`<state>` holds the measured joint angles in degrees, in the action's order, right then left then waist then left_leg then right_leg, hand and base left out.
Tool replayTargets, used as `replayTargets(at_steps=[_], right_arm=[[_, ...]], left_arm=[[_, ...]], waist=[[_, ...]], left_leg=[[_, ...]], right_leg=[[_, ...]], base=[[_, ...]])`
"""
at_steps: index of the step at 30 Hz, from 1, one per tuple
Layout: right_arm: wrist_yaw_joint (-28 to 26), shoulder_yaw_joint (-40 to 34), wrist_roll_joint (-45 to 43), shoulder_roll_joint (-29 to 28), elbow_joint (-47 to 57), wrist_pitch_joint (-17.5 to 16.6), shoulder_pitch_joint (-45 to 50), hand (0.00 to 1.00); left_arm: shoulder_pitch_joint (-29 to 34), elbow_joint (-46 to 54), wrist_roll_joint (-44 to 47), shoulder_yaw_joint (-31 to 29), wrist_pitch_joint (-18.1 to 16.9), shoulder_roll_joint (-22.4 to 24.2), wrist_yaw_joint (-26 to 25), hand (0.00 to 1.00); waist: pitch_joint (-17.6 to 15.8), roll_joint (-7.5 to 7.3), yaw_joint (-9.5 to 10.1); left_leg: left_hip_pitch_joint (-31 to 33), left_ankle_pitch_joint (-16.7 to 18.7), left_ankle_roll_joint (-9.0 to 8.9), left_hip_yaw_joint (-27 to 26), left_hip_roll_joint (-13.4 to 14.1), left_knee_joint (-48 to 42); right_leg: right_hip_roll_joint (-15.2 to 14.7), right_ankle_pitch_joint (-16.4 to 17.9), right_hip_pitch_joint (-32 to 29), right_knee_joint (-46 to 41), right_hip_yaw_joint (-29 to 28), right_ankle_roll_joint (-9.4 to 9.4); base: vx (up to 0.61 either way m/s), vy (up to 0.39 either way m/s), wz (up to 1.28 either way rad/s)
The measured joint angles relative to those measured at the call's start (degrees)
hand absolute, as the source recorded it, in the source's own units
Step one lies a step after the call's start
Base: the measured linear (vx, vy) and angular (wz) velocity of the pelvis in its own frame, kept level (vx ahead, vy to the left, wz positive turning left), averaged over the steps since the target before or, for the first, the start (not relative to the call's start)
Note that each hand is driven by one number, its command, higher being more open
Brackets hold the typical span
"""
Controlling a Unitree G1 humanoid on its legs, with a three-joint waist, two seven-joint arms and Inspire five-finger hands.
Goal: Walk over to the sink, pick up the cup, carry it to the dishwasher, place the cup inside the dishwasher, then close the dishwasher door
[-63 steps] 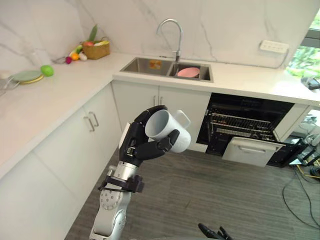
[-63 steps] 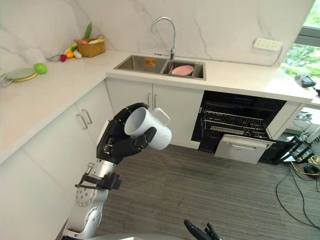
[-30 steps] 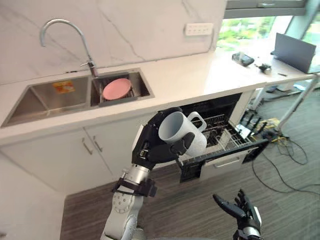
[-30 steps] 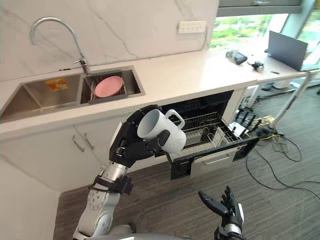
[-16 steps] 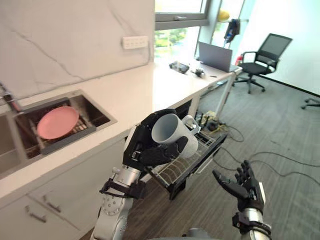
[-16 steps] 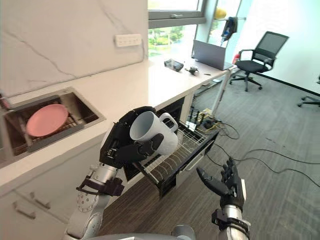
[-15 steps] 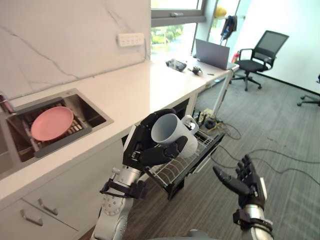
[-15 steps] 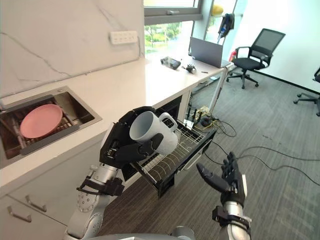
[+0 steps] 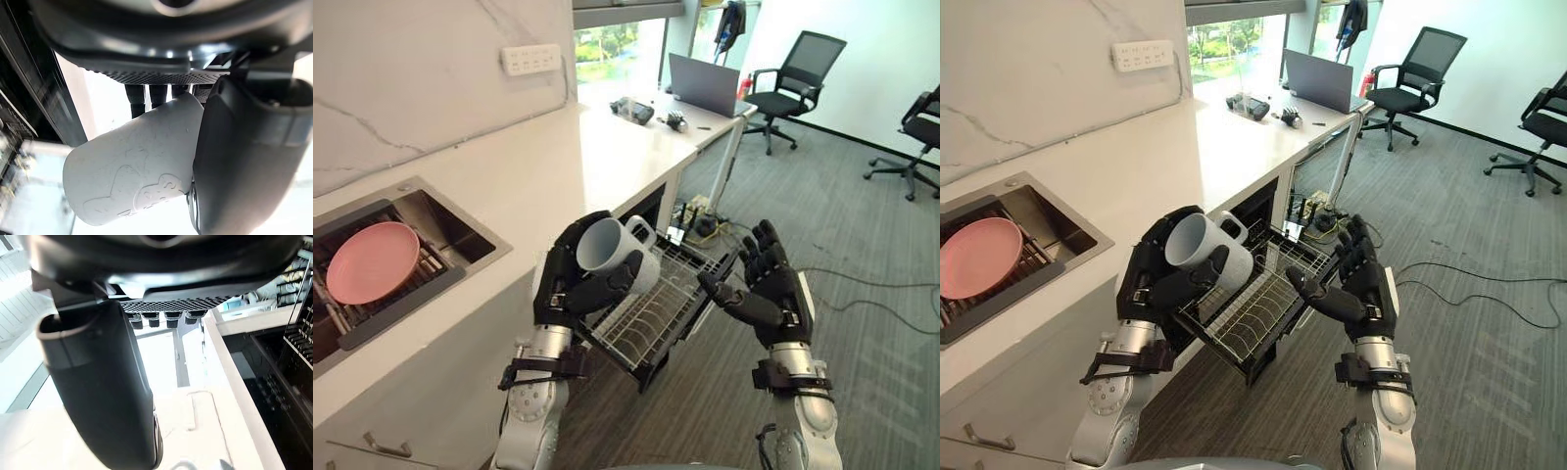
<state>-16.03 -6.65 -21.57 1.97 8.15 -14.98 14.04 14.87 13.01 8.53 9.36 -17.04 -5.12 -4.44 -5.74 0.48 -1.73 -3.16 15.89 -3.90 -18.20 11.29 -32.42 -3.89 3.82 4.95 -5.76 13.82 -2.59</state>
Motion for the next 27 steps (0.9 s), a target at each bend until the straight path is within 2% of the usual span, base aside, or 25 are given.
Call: replayTargets(at_steps=[1,2,3,4,5,6,7,9,13,19,27], right_arm=[[-0.9,-0.1,-1.0,1.7,0.7,0.0,-0.1,1.0],[-1.5,-0.1,-1.3,2.4,0.7,0.0,0.0,1.0],[-2.0,-0.1,-1.3,3.1,0.8,-0.1,-0.2,1.0],[-2.2,-0.6,-1.3,3.8,0.8,-0.3,-0.7,1.0],[-2.2,-0.9,-1.3,4.3,0.8,-0.5,-1.0,1.0],[-2.0,-0.9,-1.3,4.8,0.5,-0.7,-1.3,1.0],[-1.6,-0.6,-1.3,4.8,0.7,-0.7,-1.3,1.0],[-1.2,-0.6,-1.2,4.8,1.0,-0.7,-2.0,1.0],[-1.9,-0.7,-1.3,4.8,4.0,-0.7,-3.2,1.0],[-3.8,-0.1,1.1,4.8,6.4,-0.6,-3.2,1.0],[-4.1,4.6,9.2,7.3,6.4,2.3,-3.4,1.0]], left_arm=[[1.0,-0.1,-1.6,-0.6,-0.2,0.5,-0.5,0.0],[1.7,-0.3,-2.3,-0.6,-0.3,0.4,-0.5,0.0],[2.8,-0.5,-3.3,-0.5,-0.8,0.7,-0.7,0.0],[2.7,-0.9,-4.4,0.0,-1.5,0.7,-0.8,0.0],[2.6,-1.0,-5.2,0.2,-2.0,0.8,-1.0,0.0],[1.8,-1.9,-6.4,0.4,-3.0,0.8,-1.9,0.0],[0.5,-2.6,-6.8,0.4,-3.1,0.6,-3.1,0.0],[-3.1,-4.1,-8.2,0.3,-3.2,0.2,-5.4,0.0],[-7.4,-4.3,-8.6,-1.3,-3.4,-0.2,-8.7,0.0],[-7.7,-3.9,-8.6,-2.2,-3.4,-0.3,-9.2,0.0],[-8.5,-3.6,-8.6,-1.8,-3.4,-0.3,-6.8,0.0]], waist=[[-1.0,1.48,0.41],[-1.5,1.22,0.79],[-1.4,1.3,1.47],[-1.5,1.18,1.6],[-1.4,1.37,1.42],[-1.1,1.54,1.07],[-1.1,0.87,0.5],[-1.2,0.18,0.33],[-1.0,-0.07,-0.52],[-0.9,-0.34,-0.85],[-0.5,-0.9,-0.91]], left_leg=[[3.5,-0.7,-0.41,1.7,1.9,-8.2],[4.3,-0.3,-0.8,2.3,2.0,-10.2],[4.3,1.9,-0.28,3.4,0.6,-5.3],[4.6,2.3,0.26,3.8,-1.3,3.5],[4.6,1.0,0.2,3.9,-1.9,8.8],[3.6,-4.2,1.93,3.5,-3.2,13.8],[2.1,-6.0,2.47,3.5,-5.1,17.4],[0.9,-7.1,3.09,3.4,-6.6,20.0],[-0.4,-8.0,3.71,4.4,-8.2,22.7],[-1.3,-9.3,3.63,4.3,-8.5,25.6],[-1.3,-9.8,3.8,3.1,-8.6,26.4]], right_leg=[[0.9,0.0,1.6,1.0,0.0,0.55],[0.9,0.1,2.2,1.3,-0.2,0.57],[0.0,0.1,2.7,1.6,-1.0,0.57],[-1.2,-0.2,2.3,1.5,-1.2,0.1],[-1.5,-0.7,1.9,1.4,-1.2,-0.77],[-2.3,-0.7,1.8,1.5,-1.4,-1.56],[-3.4,-0.9,2.0,1.7,-1.3,-1.78],[-4.6,-1.1,2.2,1.9,-1.3,-2.2],[-5.4,-1.3,3.1,2.7,-0.1,-2.47],[-5.4,-1.9,2.9,3.2,0.5,-2.95],[-5.2,-4.2,2.4,5.1,0.0,-2.79]], base=[[0.0,0.0,0.0],[0.06,0.009,-0.15],[0.1,0.06,-0.23],[0.12,0.082,-0.2],[0.11,0.11,-0.13],[0.14,0.115,0.02],[0.13,0.101,0.06],[0.1,0.086,0.12],[0.04,0.05,0.13],[0.0,0.001,0.0],[-0.05,0.021,-0.09]])
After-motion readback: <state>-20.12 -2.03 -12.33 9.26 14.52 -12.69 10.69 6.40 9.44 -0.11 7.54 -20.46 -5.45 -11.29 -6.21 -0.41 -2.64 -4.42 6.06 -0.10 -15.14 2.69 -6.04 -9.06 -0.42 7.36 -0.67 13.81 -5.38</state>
